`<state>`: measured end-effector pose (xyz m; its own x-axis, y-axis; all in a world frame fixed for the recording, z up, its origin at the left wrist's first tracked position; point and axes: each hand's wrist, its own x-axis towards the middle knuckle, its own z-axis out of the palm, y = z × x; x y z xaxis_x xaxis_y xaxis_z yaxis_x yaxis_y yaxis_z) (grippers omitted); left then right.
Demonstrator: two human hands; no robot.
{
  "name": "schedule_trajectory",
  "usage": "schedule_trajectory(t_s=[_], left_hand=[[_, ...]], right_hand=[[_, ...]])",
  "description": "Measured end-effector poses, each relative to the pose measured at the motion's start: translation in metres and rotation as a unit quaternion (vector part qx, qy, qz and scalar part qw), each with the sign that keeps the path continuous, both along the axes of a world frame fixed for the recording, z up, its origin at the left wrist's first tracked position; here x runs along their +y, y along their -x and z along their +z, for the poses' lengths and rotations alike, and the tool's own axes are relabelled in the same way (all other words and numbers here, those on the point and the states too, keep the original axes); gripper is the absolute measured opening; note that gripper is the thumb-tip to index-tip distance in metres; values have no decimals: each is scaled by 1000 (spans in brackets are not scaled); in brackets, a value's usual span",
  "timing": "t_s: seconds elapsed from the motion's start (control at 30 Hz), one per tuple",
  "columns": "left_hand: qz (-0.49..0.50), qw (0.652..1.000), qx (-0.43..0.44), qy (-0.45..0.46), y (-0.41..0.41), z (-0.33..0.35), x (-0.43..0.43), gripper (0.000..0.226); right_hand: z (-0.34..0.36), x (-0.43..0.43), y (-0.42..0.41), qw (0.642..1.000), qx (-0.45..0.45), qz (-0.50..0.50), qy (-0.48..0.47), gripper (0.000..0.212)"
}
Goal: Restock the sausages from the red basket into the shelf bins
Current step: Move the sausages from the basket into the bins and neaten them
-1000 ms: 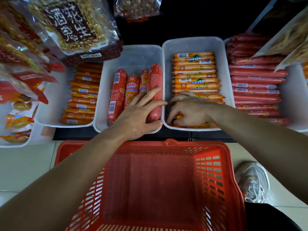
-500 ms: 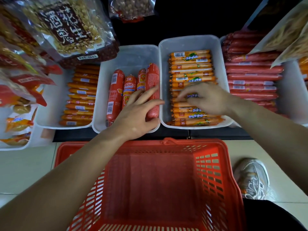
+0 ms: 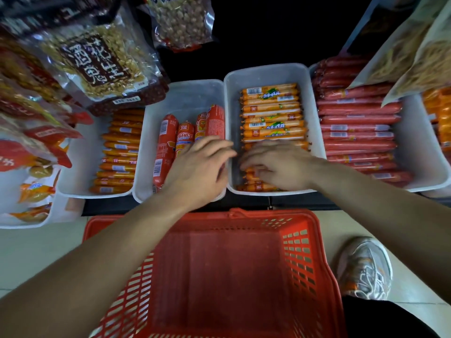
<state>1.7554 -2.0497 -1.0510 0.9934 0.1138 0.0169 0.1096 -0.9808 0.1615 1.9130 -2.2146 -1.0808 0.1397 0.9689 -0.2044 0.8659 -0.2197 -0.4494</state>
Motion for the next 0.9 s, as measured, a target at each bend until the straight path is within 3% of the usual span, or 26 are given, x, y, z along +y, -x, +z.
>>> schedule_trajectory(t_s=[0.07, 0.2, 0.33, 0.73, 0.9], left_hand=[[-26, 999, 35, -3, 7, -3, 16, 48], [-23, 996, 60, 56, 13, -19, 27, 51], [-24, 995, 34, 86, 16, -30, 30, 46], [-33, 993, 22, 108, 17, -36, 29, 42], [-21, 994, 20, 106, 15, -32, 25, 43]], right_hand=[[-2, 29, 13, 997, 29, 44, 57, 35], [-22, 51, 14, 987, -7, 92, 128, 24], [-32, 44, 10, 987, -34, 119, 100, 34], [-31, 40, 11, 991, -45, 103, 67, 25], [-17, 32, 6, 998, 45, 37, 34, 25]])
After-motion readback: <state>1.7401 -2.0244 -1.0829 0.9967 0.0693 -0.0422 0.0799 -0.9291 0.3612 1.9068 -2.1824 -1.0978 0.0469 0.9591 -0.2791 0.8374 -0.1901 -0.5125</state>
